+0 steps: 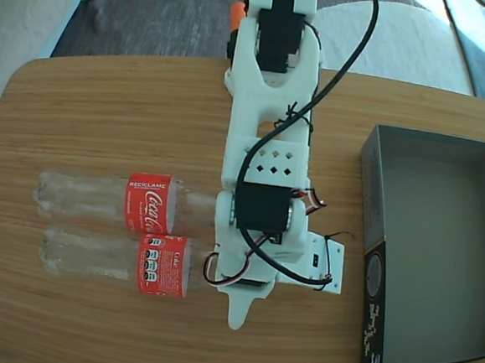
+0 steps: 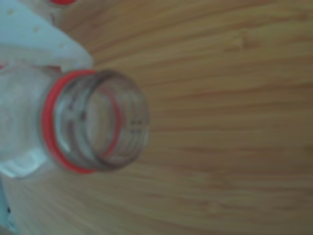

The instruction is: Grasp the bottles and put them in the box.

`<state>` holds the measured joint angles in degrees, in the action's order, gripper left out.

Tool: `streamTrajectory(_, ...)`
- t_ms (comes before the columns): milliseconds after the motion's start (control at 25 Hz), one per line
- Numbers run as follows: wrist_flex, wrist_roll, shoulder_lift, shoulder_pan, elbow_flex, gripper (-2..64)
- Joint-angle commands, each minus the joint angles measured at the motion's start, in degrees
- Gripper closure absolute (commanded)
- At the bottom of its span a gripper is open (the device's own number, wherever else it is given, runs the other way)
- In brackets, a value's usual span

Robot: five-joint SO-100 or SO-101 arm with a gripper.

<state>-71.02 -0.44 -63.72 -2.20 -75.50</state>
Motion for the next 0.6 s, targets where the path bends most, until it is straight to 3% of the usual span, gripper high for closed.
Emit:
streamTrajectory(0, 0.62, 0.53, -0.88, -0.09, 0.35, 10.6)
streamTrajectory(560, 0.70, 0.70, -1.93, 0.00, -5.63, 10.6)
